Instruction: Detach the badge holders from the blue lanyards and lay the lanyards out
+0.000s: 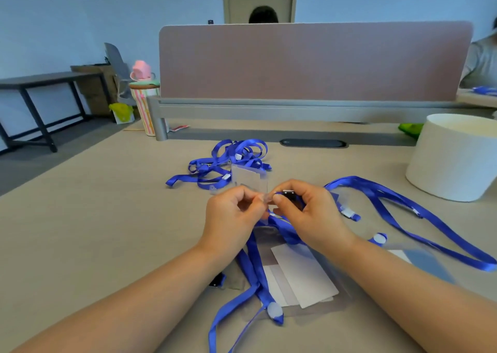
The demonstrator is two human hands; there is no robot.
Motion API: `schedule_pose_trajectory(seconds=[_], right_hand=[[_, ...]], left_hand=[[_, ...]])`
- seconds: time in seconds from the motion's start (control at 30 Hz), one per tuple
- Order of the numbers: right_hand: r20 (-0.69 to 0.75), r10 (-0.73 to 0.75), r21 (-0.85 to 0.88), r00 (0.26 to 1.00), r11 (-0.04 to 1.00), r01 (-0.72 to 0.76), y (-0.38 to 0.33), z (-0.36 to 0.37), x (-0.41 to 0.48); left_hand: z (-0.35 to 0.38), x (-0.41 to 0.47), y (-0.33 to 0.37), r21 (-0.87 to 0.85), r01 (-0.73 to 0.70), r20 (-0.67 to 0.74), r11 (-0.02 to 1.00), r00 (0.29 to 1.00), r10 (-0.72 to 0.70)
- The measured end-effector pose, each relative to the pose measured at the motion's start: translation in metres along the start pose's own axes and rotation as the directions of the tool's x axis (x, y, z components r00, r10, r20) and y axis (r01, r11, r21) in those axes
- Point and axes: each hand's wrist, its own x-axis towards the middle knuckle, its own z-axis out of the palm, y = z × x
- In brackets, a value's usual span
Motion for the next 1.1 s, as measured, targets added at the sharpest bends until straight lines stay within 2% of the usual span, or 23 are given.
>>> schedule_pose_trajectory(seconds=[0.17, 0.23, 0.37, 0.43, 0.53, 0.6, 0.67, 0.77, 0.8, 0.83, 0.87, 0.9, 0.97, 1.0, 1.03, 1.1], right_hand=[[0.027, 0.056, 0.141, 0.998, 0.988, -0.059, -0.005, 0.001, 0.0], [0.038, 0.081, 0.208, 0.996, 0.974, -0.087, -0.008, 0.0, 0.001], [0.15, 0.156, 0.399, 0.976, 0.894, -0.204, -0.014, -0.005, 0.004], [0.204, 0.146, 0.428, 0.968, 0.876, -0.223, -0.016, -0.009, 0.004], [0.261, 0.113, 0.451, 0.959, 0.864, -0.225, -0.019, -0.012, 0.003], [0.283, 0.096, 0.463, 0.954, 0.858, -0.224, -0.021, -0.013, 0.002], [0.29, 0.082, 0.483, 0.954, 0.848, -0.22, -0.022, -0.014, 0.002], [0.292, 0.08, 0.436, 0.953, 0.876, -0.207, -0.028, -0.019, 0.004], [0.28, 0.085, 0.382, 0.956, 0.904, -0.192, -0.029, -0.021, 0.006], [0.249, 0.087, 0.32, 0.965, 0.933, -0.167, -0.03, -0.025, 0.008], [0.196, 0.083, 0.265, 0.977, 0.955, -0.134, -0.031, -0.03, 0.011], [0.125, 0.075, 0.241, 0.989, 0.965, -0.103, -0.032, -0.035, 0.016], [-0.037, 0.082, 0.328, 0.996, 0.942, -0.065, -0.037, -0.047, 0.025], [-0.1, 0.108, 0.421, 0.989, 0.905, -0.056, -0.041, -0.054, 0.029], [-0.138, 0.142, 0.523, 0.98, 0.851, -0.049, -0.045, -0.06, 0.033], [-0.152, 0.197, 0.684, 0.969, 0.729, -0.04, -0.053, -0.069, 0.037]], left_hand=[[0.002, 0.003, -0.002, -0.165, 0.101, 0.006, 0.981, 0.995, -0.101], [0.0, 0.006, -0.004, -0.181, 0.109, 0.039, 0.977, 0.994, -0.104], [-0.01, 0.019, -0.013, 0.054, -0.162, 0.031, 0.985, 0.987, 0.16], [-0.016, 0.025, -0.023, 0.07, -0.227, 0.116, 0.971, 0.969, 0.218], [-0.015, 0.027, -0.031, -0.082, -0.132, 0.372, 0.988, 0.915, 0.153], [-0.012, 0.029, -0.03, -0.028, -0.1, 0.443, 0.995, 0.891, 0.102], [-0.01, 0.03, -0.025, 0.04, -0.041, 0.363, 0.998, 0.931, 0.024], [-0.01, 0.03, -0.019, -0.079, -0.002, 0.187, 0.997, 0.982, 0.016], [-0.01, 0.031, -0.018, 0.015, -0.033, 0.069, 0.999, 0.997, 0.032], [-0.013, 0.034, -0.019, 0.133, -0.059, -0.035, 0.989, 0.997, 0.065], [-0.017, 0.036, -0.018, 0.15, -0.067, -0.119, 0.986, 0.989, 0.085], [-0.021, 0.037, -0.016, 0.063, -0.071, -0.157, 0.995, 0.984, 0.081], [-0.027, 0.036, -0.01, -0.067, -0.081, -0.038, 0.994, 0.996, 0.079], [-0.026, 0.035, -0.009, -0.026, -0.1, 0.076, 0.995, 0.992, 0.101], [-0.022, 0.032, -0.003, 0.035, -0.114, 0.21, 0.993, 0.972, 0.104], [-0.005, 0.027, 0.006, 0.114, -0.17, 0.477, 0.979, 0.874, 0.096]])
